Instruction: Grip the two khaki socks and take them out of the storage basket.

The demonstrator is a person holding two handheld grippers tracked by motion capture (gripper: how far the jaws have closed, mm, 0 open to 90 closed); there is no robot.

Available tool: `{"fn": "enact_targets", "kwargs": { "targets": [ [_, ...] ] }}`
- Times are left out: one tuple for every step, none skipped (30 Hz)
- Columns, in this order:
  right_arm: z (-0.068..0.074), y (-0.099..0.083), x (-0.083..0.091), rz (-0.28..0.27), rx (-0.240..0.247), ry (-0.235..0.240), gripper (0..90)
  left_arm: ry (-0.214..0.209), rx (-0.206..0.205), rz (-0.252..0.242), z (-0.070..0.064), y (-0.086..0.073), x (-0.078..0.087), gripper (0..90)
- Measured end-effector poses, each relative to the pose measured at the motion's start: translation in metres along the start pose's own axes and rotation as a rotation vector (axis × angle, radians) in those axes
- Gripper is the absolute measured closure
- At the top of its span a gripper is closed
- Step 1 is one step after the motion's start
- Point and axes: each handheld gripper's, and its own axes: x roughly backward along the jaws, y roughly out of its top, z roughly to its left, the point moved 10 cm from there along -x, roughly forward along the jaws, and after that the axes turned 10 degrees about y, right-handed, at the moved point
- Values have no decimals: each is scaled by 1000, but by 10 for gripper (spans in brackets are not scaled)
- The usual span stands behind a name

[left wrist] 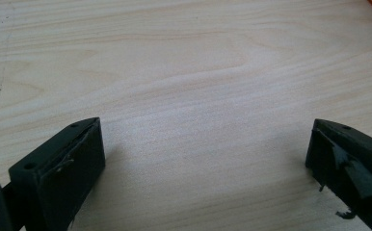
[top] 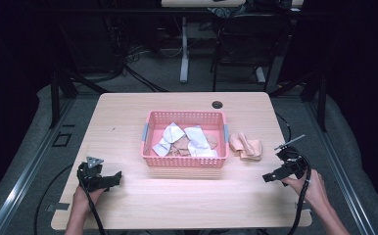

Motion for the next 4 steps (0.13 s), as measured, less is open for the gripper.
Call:
{"fn": "enact_targets", "kwargs": {
  "targets": [
    [0,0,0,-8,-7,3,20,0,-1,0,0,0,0,1],
    [0,0,0,-6,-7,3,20,0,-1,0,0,0,0,1],
    [0,-1,0,2,-5,0,20,0,-2,-2,0,0,0,1],
    [-1,-1,0,0,-6,2,22,0,-2,-3,0,1,0,1]
  ]
}}
